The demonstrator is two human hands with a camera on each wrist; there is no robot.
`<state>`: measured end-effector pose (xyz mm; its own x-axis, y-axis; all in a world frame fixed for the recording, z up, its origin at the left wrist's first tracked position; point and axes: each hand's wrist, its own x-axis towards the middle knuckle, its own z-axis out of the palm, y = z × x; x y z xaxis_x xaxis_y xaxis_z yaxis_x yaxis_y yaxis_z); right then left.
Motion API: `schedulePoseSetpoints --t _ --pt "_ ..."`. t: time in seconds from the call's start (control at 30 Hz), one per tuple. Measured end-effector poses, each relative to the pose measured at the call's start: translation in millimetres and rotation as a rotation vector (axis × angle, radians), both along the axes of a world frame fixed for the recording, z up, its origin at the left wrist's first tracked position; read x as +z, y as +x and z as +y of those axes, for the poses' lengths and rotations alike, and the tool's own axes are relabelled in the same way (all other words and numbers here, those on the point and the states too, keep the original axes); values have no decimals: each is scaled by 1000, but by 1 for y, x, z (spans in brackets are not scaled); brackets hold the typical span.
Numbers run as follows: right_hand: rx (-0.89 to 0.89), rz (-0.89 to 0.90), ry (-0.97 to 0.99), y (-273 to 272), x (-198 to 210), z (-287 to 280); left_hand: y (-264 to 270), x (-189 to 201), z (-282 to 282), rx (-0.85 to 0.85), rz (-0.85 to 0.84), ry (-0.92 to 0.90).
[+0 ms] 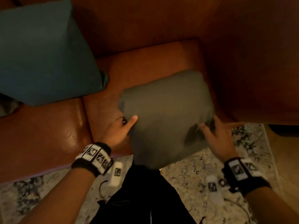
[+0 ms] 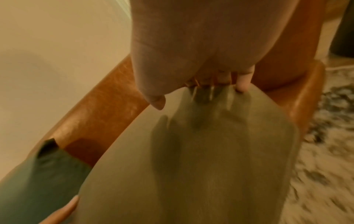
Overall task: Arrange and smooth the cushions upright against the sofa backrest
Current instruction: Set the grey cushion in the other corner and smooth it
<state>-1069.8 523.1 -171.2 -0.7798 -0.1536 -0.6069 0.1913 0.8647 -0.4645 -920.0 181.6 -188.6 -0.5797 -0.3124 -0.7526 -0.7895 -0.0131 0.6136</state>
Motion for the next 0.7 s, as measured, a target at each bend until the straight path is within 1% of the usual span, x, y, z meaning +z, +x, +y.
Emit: schedulePoseSetpoints --t 0.07,0.13,0.17,0.2,0.23,0.27,0.3,0.33,0.37,0.43,0.5,0.53,0.57,0.63,0.7 --pt "-41 -110 -93 31 -4 -7 16 -7 -20 -23 -4 36" --pt "-122 -136 -98 48 -10 -13 26 -6 -32 -51 -30 90" --pt "-167 -122 -61 47 -10 -17 29 -7 -37 -57 -46 114" --pt "-195 -104 -7 41 -15 -17 26 -3 -40 -24 -32 141" --pt "-220 -100 70 31 -16 -20 20 0 -45 18 -20 130" --pt "-241 -98 122 18 -14 -24 11 2 -51 61 -17 93" --pt "-261 -91 147 3 -12 -29 1 4 -57 91 -49 28" --pt "-268 -68 156 -12 -9 -35 -11 4 -64 101 -71 -61" --pt "-275 -48 171 -29 -5 -44 -23 2 -71 95 -53 -141" --pt "-254 9 191 -60 -2 -63 -47 0 -81 58 10 -235" --pt "-198 53 154 -89 -5 -83 -68 -6 -89 21 -8 -280" --pt "-157 70 129 -101 -6 -94 -78 -8 -92 3 -36 -270" --pt "-110 77 122 -114 -7 -105 -85 -11 -95 -24 -79 -249" --pt "-37 27 126 -138 -15 -123 -92 -21 -101 -56 -159 -177" --pt "34 -47 172 -157 -24 -137 -94 -31 -102 42 -205 7"
